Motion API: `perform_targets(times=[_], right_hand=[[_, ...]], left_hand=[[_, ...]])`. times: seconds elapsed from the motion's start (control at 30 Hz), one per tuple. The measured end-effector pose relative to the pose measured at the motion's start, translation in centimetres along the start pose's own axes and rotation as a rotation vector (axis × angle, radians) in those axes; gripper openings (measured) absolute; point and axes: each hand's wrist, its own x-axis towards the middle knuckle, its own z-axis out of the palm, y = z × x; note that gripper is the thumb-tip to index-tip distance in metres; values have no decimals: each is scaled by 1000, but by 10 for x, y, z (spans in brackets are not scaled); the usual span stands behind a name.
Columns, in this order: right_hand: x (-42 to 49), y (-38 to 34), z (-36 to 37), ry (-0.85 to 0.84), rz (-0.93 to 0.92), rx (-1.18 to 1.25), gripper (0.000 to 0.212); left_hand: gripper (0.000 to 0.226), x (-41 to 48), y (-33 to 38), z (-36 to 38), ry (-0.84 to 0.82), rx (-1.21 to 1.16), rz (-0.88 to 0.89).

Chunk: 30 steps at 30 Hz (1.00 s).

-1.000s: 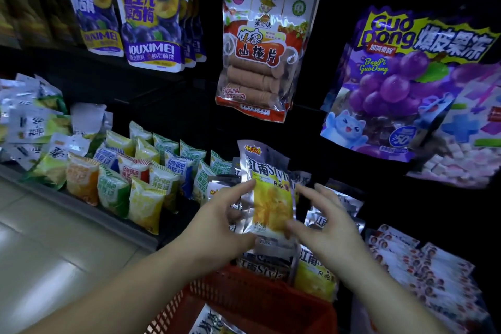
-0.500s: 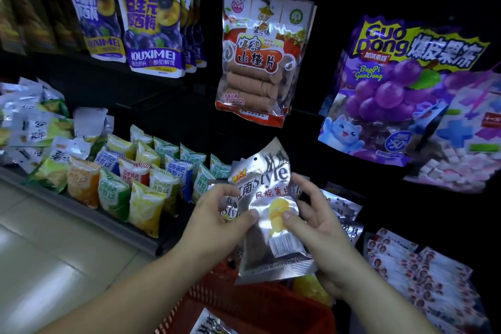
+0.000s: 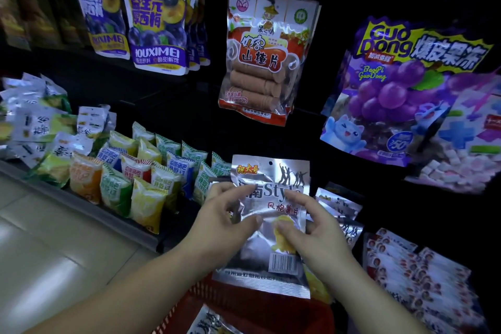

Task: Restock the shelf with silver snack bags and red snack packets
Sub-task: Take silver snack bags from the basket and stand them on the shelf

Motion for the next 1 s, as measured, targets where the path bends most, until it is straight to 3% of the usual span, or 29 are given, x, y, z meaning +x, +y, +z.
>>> perform_targets(times=[0.13, 0.23, 0.3, 0.4, 0.5, 0.57, 0.63, 0.7, 0.83, 1.0], right_hand=[[1, -4, 0, 84, 5, 26, 38], [-1, -7, -2, 84, -22, -38, 34], [-1, -8, -2, 54, -71, -81, 37], [-4, -12, 5, -30, -133, -34, 48], [-8, -13, 11, -173, -137, 51, 50], [-12, -14, 10, -262, -116, 86, 48], [-13, -15, 8, -310, -56, 147, 46], [-12, -16, 7, -236, -62, 158, 38], [0, -12, -8, 152, -228, -160, 31], [7, -1, -20, 13, 0, 54, 47]], left_hand=[[53, 1, -5, 4, 2, 267, -20], [48, -7, 6, 9, 59, 370, 111], [51, -13, 13, 16, -10, 266, 129], [64, -16, 18, 24, -141, 28, 0], [68, -12, 17, 23, -135, -197, -98], [59, -8, 12, 21, -96, -237, -116], [31, -5, 4, 19, -64, -178, -122], [20, -3, -3, 18, -36, -148, -136], [16, -4, 1, 6, -73, -165, -109], [19, -2, 4, 1, -123, -266, -148]])
